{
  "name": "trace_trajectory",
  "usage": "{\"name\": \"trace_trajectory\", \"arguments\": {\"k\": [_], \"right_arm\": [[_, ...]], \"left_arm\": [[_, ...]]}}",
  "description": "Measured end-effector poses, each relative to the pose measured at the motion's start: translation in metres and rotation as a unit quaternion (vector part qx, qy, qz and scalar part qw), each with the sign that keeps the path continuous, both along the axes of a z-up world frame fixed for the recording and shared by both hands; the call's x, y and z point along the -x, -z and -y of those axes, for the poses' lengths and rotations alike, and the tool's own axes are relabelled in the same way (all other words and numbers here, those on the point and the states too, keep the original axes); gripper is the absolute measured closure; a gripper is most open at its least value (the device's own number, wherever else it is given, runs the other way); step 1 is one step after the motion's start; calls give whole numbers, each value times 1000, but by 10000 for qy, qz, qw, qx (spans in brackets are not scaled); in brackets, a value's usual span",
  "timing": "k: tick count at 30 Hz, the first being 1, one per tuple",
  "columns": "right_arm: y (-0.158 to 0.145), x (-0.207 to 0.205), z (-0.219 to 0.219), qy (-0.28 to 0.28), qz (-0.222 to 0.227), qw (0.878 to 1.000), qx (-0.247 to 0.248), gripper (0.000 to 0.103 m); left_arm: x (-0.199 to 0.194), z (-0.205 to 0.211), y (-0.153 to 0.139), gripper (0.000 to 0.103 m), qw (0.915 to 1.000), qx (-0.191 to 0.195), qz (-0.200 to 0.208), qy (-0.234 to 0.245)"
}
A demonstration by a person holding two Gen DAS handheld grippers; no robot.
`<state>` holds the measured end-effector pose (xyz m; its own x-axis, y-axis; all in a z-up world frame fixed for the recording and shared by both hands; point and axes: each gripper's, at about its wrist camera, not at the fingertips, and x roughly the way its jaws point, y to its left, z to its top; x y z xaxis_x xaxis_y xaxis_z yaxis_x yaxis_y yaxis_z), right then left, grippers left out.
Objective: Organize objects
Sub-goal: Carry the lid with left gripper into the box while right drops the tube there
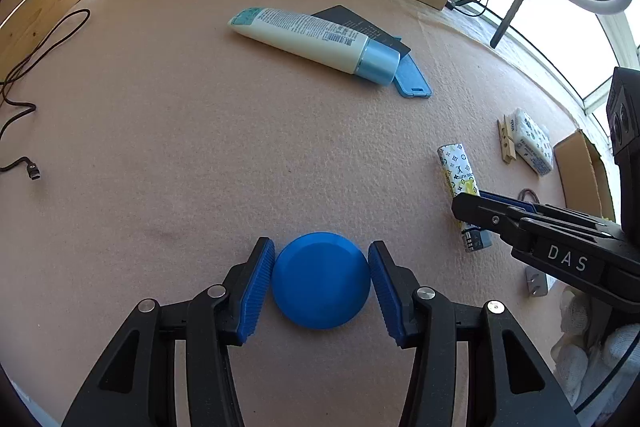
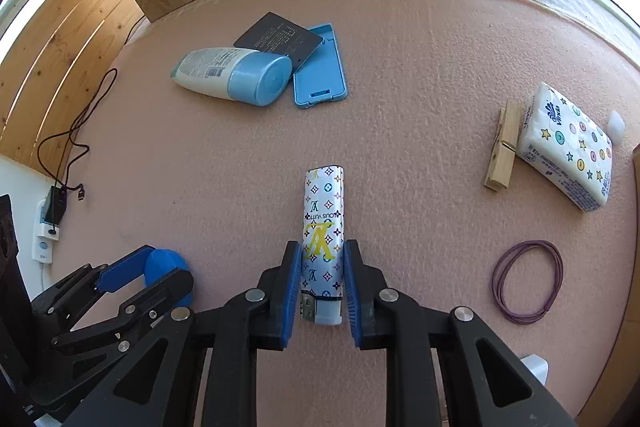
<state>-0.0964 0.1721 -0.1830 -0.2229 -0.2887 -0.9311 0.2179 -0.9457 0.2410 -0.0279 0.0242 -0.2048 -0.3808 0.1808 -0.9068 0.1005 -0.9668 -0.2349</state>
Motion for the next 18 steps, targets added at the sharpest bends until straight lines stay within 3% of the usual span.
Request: {"name": "trace_trajectory", "arguments": {"k": [11, 18], "right_arm": [[-22, -22, -26, 137, -217, 9992, 316, 84], [-48, -41, -65, 342, -426, 9973, 486, 84]], "left_arm": [[-2, -30, -14, 51, 9997, -66, -93, 198], [6, -68, -36, 51, 9981, -121, -299, 530]]}}
